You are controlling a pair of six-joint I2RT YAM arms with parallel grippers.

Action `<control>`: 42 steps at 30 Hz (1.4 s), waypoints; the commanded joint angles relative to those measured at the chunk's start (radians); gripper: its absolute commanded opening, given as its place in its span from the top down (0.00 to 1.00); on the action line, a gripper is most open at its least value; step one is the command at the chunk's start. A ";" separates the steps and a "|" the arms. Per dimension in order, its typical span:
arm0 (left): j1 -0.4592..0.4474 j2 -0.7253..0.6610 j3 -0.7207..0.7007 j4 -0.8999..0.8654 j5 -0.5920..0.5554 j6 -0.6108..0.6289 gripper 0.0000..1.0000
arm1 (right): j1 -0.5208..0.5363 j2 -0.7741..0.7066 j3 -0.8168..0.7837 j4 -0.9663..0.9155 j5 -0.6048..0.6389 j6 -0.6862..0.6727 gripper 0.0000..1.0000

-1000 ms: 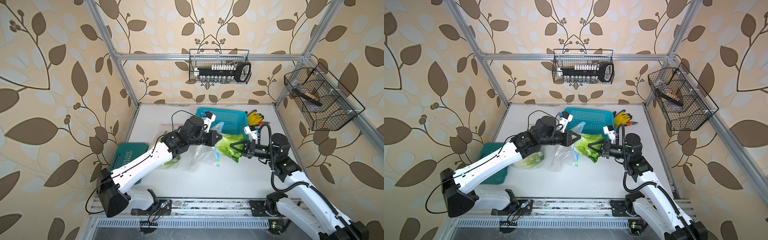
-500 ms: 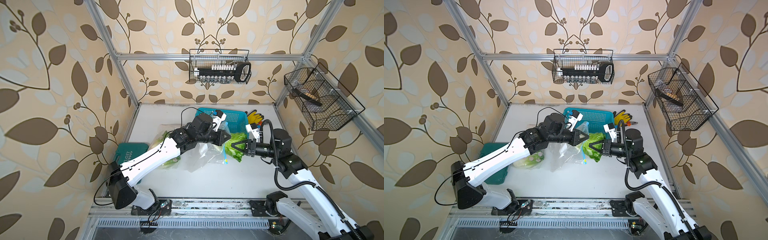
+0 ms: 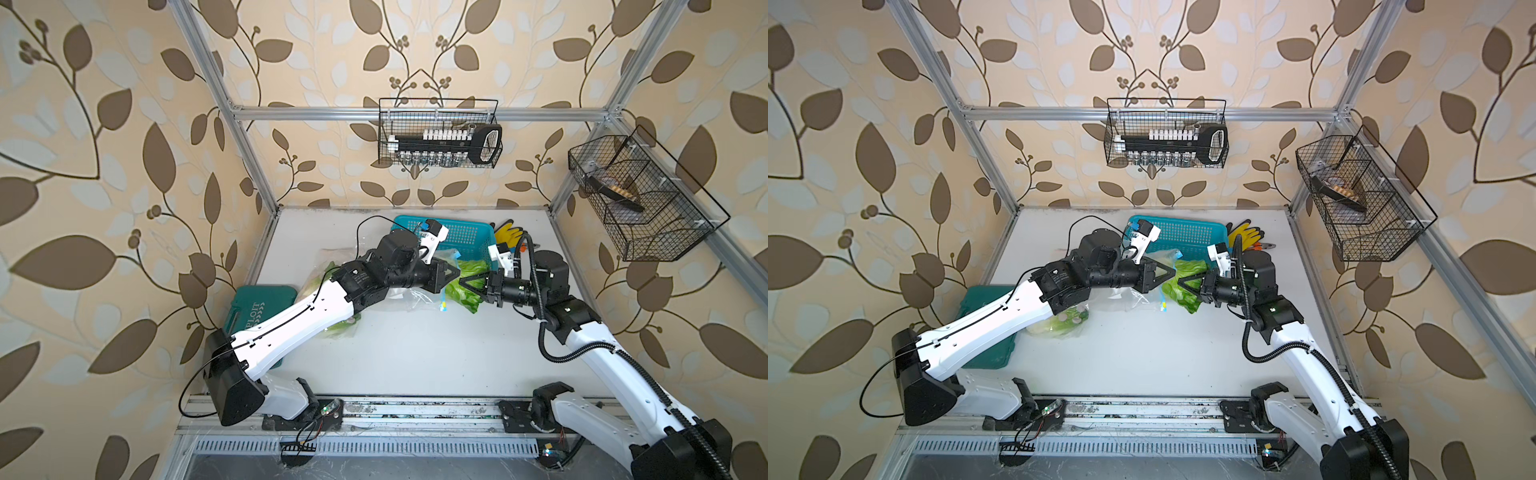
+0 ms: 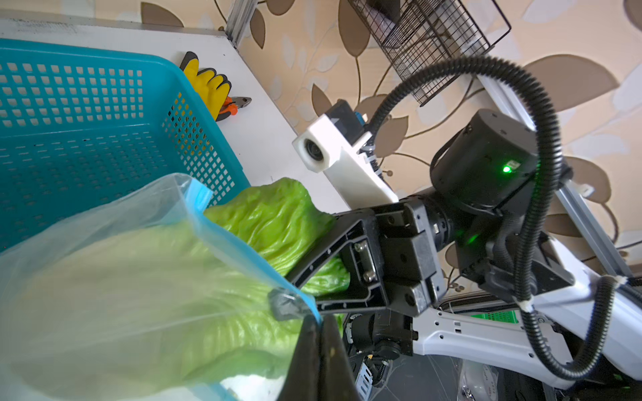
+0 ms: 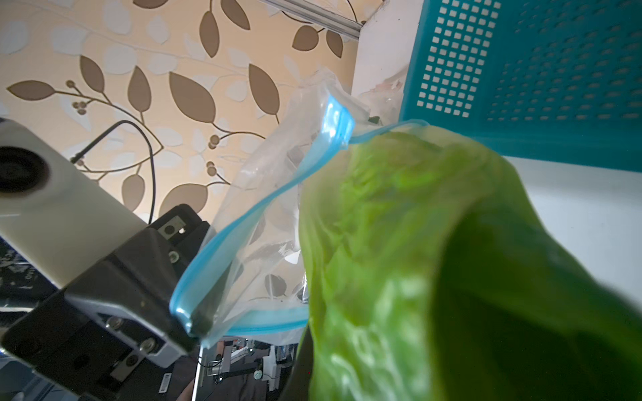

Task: Put the chinese cabbages into a zipper bag and zip it
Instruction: Place the Chinese cabbage in the zipper food storage bag.

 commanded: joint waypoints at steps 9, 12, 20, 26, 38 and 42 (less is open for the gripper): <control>0.043 -0.055 -0.021 -0.037 -0.041 0.057 1.00 | 0.001 -0.080 -0.094 0.512 -0.310 0.238 1.00; 0.048 -0.058 -0.033 0.016 -0.011 0.012 1.00 | 0.010 -0.055 -0.116 0.694 -0.300 0.357 1.00; 0.045 -0.036 -0.049 0.184 0.128 -0.121 1.00 | 0.205 0.079 -0.002 0.340 -0.162 0.022 1.00; 0.082 -0.084 -0.054 0.132 0.129 -0.103 1.00 | 0.152 0.065 0.050 0.009 -0.073 -0.223 1.00; 0.108 -0.082 -0.022 -0.063 0.049 0.044 1.00 | 0.147 0.050 0.145 -0.449 0.227 -0.511 1.00; 0.108 -0.051 -0.059 -0.048 0.065 0.048 1.00 | 0.123 0.000 0.139 -0.358 0.061 -0.438 1.00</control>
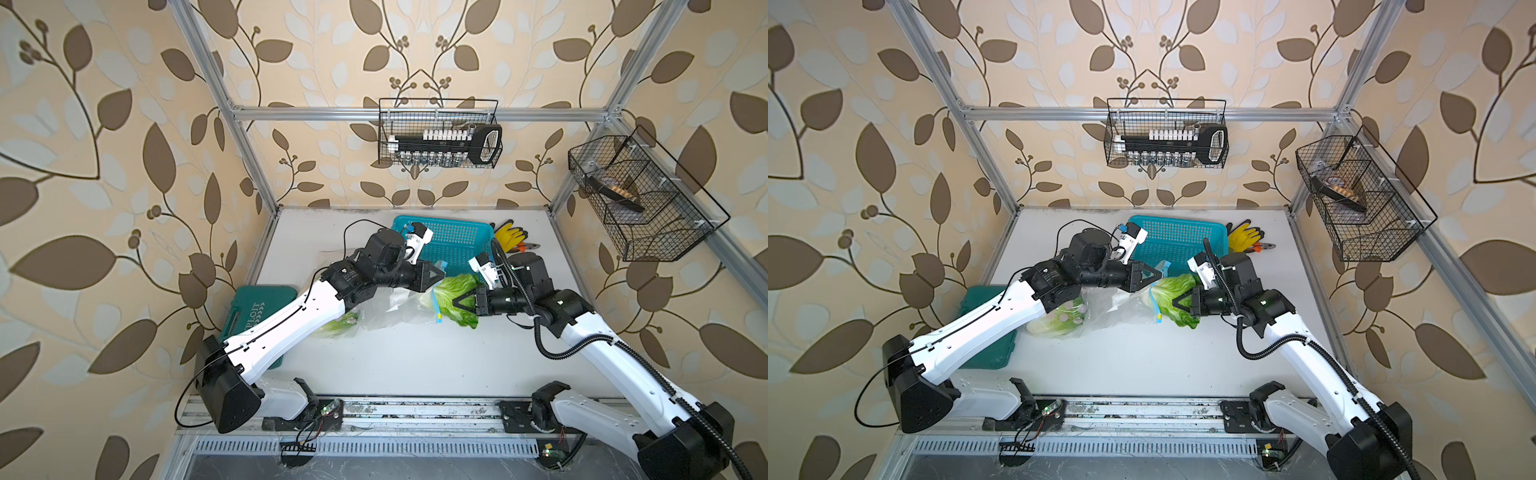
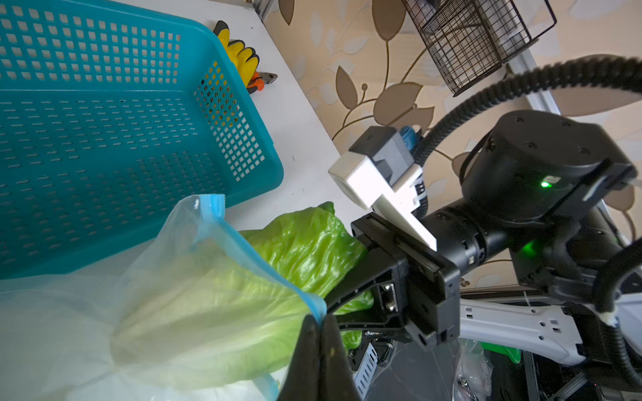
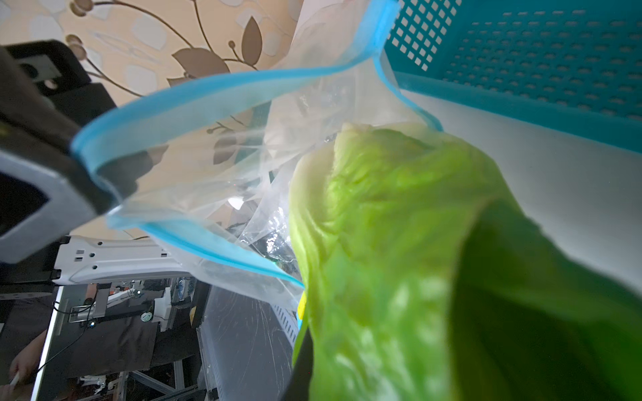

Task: Put the chinese cabbages into a zipper bag and zip it
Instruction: Place the Chinese cabbage in the zipper food storage bag.

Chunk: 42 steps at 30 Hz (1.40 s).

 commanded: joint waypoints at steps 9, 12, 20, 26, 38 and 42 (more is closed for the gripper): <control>-0.004 -0.011 -0.048 0.122 0.027 -0.027 1.00 | -0.072 -0.057 -0.140 0.693 -0.390 0.557 1.00; -0.026 0.001 -0.050 0.168 0.045 -0.060 1.00 | -0.023 0.001 -0.151 0.820 -0.374 0.624 1.00; -0.032 -0.021 -0.046 0.251 0.072 -0.138 1.00 | 0.025 0.076 -0.130 0.669 -0.237 0.460 1.00; -0.032 -0.038 -0.065 0.210 0.057 -0.111 1.00 | -0.023 0.025 -0.208 0.937 -0.253 0.668 1.00; -0.111 0.011 -0.084 0.476 0.073 -0.297 1.00 | 0.043 0.055 -0.142 0.724 -0.020 0.580 1.00; -0.111 0.018 -0.087 0.488 0.026 -0.327 1.00 | 0.053 0.037 -0.049 0.544 0.045 0.486 1.00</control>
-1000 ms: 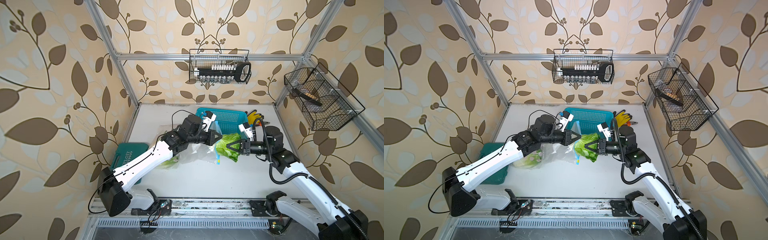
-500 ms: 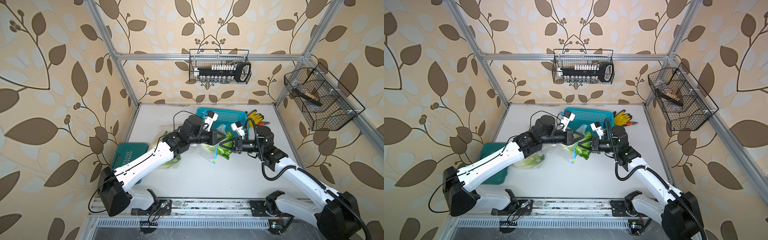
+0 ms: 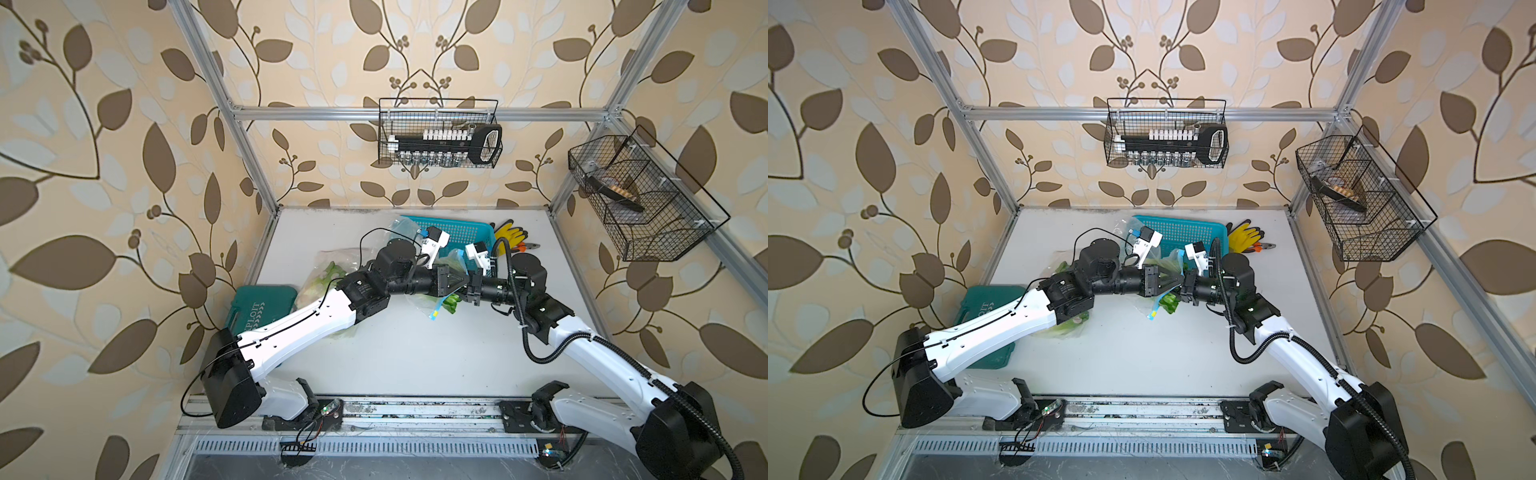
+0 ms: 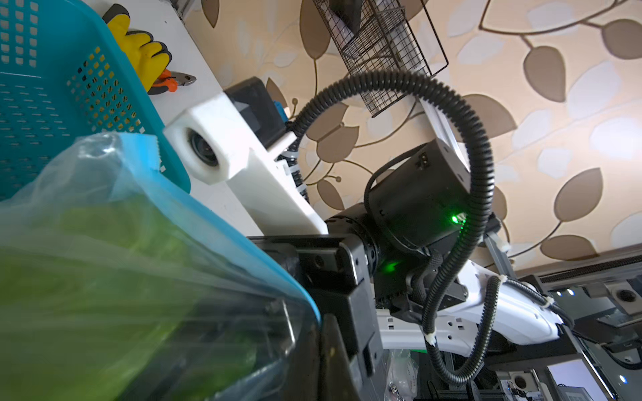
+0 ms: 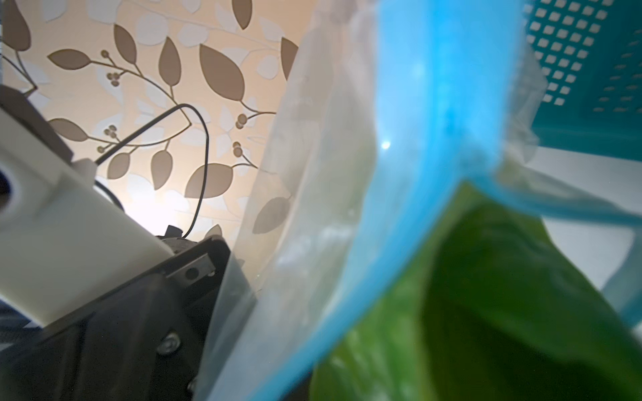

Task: Put the chinese cabbages into a zipper bag and zip it
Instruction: Place the Chinese cabbage in the zipper food storage bag.

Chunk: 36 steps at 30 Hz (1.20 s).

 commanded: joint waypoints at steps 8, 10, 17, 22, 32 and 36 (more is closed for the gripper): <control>0.045 0.014 -0.032 0.254 -0.043 -0.179 1.00 | 0.015 0.019 0.254 -0.528 0.231 -0.346 0.96; 0.052 0.015 -0.027 0.259 -0.056 -0.191 1.00 | 0.016 0.006 0.274 -0.552 0.249 -0.369 1.00; 0.053 0.033 -0.083 0.320 -0.024 -0.232 1.00 | -0.001 -0.034 0.242 -0.140 0.017 -0.094 1.00; 0.052 0.010 -0.113 0.373 -0.044 -0.275 1.00 | 0.009 0.056 0.277 -0.405 0.170 -0.194 0.89; 0.083 0.035 -0.165 0.546 -0.150 -0.448 1.00 | 0.011 0.082 0.386 -0.650 0.243 -0.406 0.55; 0.101 0.063 -0.185 0.586 -0.188 -0.494 1.00 | 0.005 0.083 0.465 -0.764 0.248 -0.489 0.39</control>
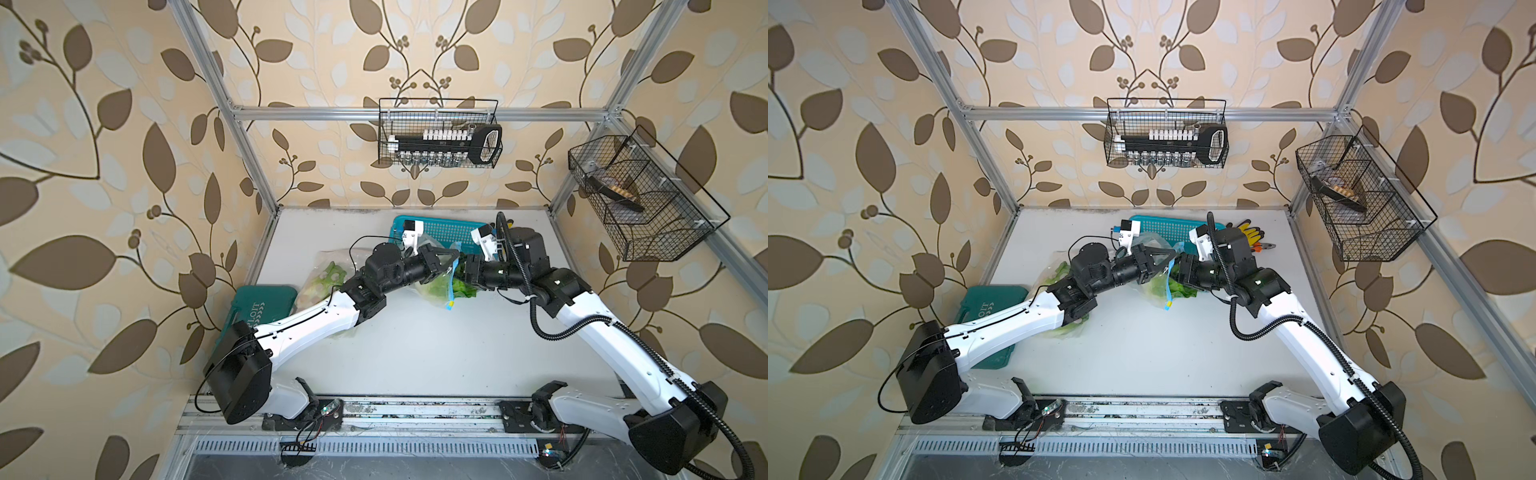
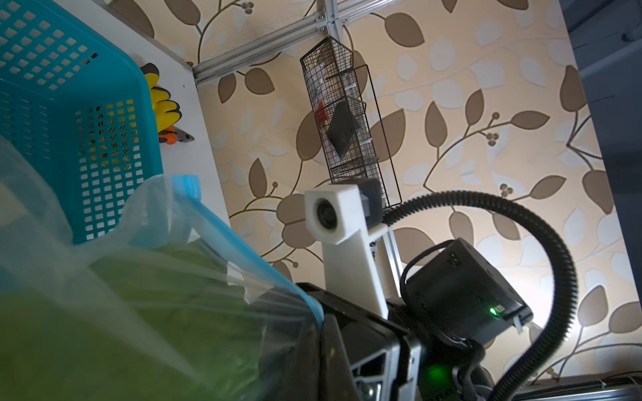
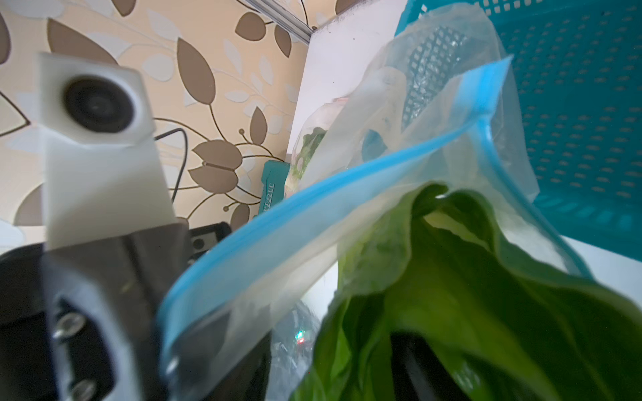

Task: Put the chinese cabbages into a zipper bag and zip it
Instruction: Place the Chinese cabbage in the zipper food storage bag, then adjust the zipper food storage bag at the center of the board.

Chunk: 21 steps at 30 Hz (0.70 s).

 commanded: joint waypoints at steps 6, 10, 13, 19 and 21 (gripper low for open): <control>0.013 0.076 -0.012 0.132 -0.066 -0.065 1.00 | -0.003 0.009 0.222 -0.291 0.089 -0.215 0.29; 0.015 0.095 -0.004 0.120 -0.072 -0.052 1.00 | 0.018 -0.063 0.184 -0.327 0.230 -0.151 0.33; 0.017 0.115 0.003 0.120 -0.067 -0.044 1.00 | 0.084 -0.149 0.071 -0.280 0.314 0.004 0.35; 0.017 0.152 0.018 0.134 -0.038 -0.047 1.00 | 0.238 -0.255 -0.141 -0.121 0.435 0.285 0.39; 0.017 0.159 0.030 0.130 -0.024 -0.045 1.00 | 0.270 -0.255 -0.198 -0.031 0.420 0.335 0.43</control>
